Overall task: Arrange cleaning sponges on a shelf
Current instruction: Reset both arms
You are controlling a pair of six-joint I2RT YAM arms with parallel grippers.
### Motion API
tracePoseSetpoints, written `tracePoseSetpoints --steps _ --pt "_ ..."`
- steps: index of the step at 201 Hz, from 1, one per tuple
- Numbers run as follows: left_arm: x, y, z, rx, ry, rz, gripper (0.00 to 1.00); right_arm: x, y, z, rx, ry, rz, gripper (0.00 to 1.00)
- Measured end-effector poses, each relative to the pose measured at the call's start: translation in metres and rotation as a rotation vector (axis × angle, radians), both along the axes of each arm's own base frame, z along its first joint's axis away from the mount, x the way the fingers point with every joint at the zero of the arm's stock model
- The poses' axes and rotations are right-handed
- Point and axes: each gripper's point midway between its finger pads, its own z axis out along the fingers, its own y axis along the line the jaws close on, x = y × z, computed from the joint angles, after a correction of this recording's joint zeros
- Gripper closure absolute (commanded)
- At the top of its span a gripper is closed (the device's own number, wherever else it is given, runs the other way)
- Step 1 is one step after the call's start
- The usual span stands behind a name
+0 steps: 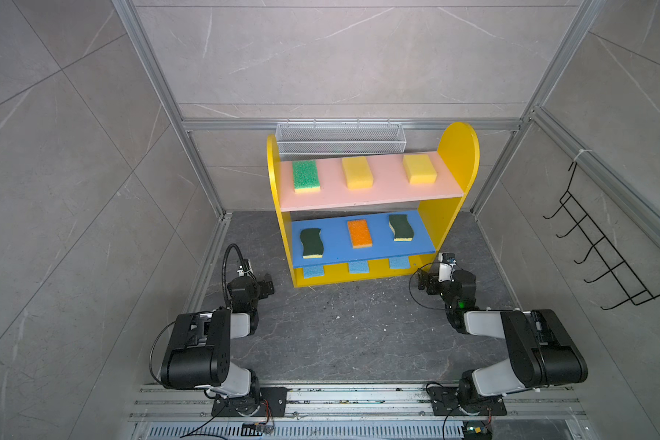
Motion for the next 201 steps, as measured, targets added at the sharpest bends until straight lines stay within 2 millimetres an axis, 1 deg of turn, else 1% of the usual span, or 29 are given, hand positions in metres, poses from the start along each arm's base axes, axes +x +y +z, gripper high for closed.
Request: tracePoseSetpoints --steps 201 --pt "0.0014 0.0001 0.0028 0.001 -0.013 0.000 0.00 0.0001 -0.0007 0.0000 -0.006 0.000 -0.009 0.00"
